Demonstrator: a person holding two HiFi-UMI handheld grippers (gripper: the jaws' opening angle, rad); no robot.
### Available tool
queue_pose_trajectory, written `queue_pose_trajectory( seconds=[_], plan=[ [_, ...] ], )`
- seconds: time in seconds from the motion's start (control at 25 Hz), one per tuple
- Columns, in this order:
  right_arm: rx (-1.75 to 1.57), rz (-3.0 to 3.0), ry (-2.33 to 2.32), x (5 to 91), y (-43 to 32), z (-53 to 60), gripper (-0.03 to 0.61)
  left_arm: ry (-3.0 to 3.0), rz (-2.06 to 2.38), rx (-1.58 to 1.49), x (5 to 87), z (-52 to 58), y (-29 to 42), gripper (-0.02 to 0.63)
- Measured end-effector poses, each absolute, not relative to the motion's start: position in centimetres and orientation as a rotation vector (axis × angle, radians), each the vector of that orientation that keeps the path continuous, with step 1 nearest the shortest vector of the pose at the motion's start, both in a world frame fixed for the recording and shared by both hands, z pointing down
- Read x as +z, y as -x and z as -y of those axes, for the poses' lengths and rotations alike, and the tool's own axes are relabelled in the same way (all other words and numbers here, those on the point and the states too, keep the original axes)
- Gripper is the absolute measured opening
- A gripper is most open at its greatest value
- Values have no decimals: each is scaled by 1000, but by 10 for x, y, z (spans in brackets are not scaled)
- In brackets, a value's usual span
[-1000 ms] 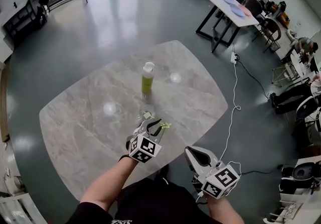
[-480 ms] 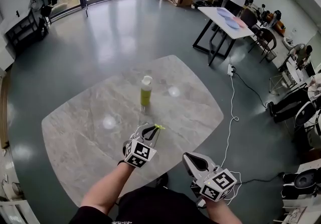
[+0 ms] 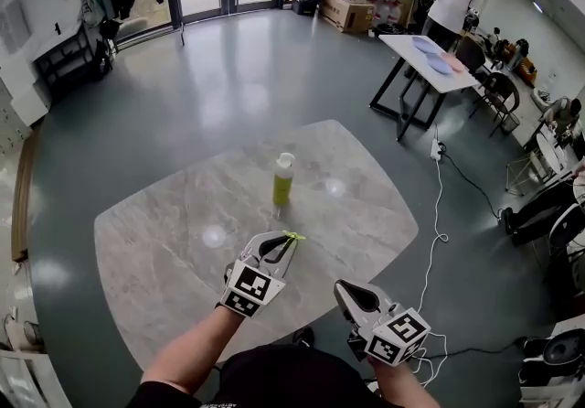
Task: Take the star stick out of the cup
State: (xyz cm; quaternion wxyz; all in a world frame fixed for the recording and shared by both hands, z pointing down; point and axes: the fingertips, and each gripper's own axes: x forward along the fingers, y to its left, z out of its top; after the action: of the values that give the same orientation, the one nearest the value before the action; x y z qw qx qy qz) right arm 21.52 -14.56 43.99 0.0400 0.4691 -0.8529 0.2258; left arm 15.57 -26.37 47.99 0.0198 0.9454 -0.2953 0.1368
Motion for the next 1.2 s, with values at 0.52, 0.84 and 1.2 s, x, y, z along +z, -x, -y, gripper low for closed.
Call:
queue_pose_trajectory(
  seconds=[0.52, 0.84, 1.2],
  plan=[
    [714, 2687, -1282, 445, -193, 150, 15, -2907, 1024, 322, 417, 232, -123, 15],
    [731, 2682, -1224, 449, -186, 145, 15, -2881, 1074, 305, 403, 211, -100, 15],
    [721, 2665, -1180, 449, -175, 144, 15, -2805, 1131, 309, 424, 199, -70, 15]
  ],
)
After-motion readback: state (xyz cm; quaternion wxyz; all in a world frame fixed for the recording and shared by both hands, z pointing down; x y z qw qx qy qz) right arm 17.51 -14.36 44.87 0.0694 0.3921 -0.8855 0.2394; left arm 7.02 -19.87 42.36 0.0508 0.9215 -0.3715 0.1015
